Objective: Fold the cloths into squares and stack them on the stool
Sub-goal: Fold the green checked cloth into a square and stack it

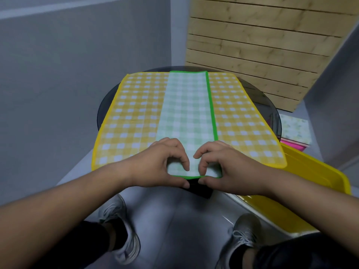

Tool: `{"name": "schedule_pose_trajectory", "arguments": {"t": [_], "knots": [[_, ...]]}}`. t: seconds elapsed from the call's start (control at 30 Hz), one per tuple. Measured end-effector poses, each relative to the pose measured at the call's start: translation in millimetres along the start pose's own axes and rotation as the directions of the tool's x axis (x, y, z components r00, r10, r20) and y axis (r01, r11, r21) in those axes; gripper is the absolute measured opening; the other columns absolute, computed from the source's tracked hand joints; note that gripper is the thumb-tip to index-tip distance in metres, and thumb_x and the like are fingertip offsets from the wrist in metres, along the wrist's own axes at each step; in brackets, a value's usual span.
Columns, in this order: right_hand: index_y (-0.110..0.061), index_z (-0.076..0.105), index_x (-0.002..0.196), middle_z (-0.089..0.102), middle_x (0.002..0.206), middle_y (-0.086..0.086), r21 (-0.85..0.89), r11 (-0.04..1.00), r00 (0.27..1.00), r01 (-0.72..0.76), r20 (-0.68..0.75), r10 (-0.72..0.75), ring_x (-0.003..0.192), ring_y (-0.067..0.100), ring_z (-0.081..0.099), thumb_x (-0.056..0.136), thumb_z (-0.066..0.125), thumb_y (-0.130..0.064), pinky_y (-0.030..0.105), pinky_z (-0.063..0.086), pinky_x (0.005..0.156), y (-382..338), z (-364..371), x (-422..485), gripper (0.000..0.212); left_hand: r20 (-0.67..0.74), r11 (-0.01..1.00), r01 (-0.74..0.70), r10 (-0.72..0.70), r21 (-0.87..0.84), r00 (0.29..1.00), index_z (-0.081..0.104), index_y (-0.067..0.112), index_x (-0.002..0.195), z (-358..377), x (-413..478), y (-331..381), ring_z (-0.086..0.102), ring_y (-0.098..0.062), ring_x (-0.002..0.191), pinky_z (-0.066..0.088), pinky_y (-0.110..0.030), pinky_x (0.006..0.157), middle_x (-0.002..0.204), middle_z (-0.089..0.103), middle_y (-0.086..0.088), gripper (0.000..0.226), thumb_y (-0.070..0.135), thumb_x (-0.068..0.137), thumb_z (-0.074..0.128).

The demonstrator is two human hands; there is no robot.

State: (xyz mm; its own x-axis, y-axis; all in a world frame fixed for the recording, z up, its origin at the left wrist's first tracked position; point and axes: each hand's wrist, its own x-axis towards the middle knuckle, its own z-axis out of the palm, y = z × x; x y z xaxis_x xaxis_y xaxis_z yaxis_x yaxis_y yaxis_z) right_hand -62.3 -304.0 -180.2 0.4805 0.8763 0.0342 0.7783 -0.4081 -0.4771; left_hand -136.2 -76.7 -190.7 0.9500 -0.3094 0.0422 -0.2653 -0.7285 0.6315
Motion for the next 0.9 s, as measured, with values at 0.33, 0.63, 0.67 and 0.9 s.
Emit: {"name": "schedule_pose_trajectory", "arguments": {"t": [0.33,0.63,0.67,0.9], "knots": [[-0.027,0.069,0.077,0.074,0.092,-0.008,0.304,0.947,0.986,-0.104,-0.091,0.137,0.085,0.003,0.068,0.084,0.076,-0.023,0.026,0.055,0.081,-9,-40,12,0.011,0.03,0.99,0.05,-0.046,-0.135,0.998,0.074,0.026,0.091,-50,9,20,0.065,-0.013,0.089,0.05,-0.032,0.084,0.091,0.072,0.007,0.024,0.033,0.073,0.087],[-0.012,0.075,0.079,0.069,0.07,-0.007,0.503,0.858,0.893,-0.108,-0.329,0.305,0.062,0.001,0.058,0.08,0.079,-0.02,0.012,0.045,0.059,0,-92,59,0.009,-0.189,0.95,0.073,-0.135,-0.304,0.973,0.071,0.009,0.081,-109,56,9,0.06,-0.01,0.064,0.047,-0.021,0.06,0.072,0.07,-0.002,0.016,0.011,0.075,0.086],[-0.012,0.075,0.082,0.07,0.073,-0.005,0.563,0.819,0.879,-0.108,-0.33,0.343,0.064,0.002,0.059,0.08,0.079,-0.021,0.014,0.046,0.061,6,-94,65,0.011,-0.217,0.937,0.091,-0.171,-0.336,0.961,0.071,0.008,0.079,-111,63,5,0.059,-0.01,0.062,0.046,-0.019,0.057,0.069,0.069,-0.002,0.015,0.011,0.076,0.085],[-0.011,0.065,0.103,0.072,0.071,-0.004,0.837,0.509,0.873,-0.202,-0.082,0.481,0.059,0.006,0.067,0.091,0.066,-0.015,0.018,0.051,0.056,45,-84,85,0.012,-0.453,0.763,0.017,-0.401,-0.647,0.796,0.073,0.005,0.09,-108,115,-20,0.068,-0.013,0.069,0.054,-0.021,0.066,0.08,0.074,-0.001,0.013,0.012,0.081,0.08]]}}
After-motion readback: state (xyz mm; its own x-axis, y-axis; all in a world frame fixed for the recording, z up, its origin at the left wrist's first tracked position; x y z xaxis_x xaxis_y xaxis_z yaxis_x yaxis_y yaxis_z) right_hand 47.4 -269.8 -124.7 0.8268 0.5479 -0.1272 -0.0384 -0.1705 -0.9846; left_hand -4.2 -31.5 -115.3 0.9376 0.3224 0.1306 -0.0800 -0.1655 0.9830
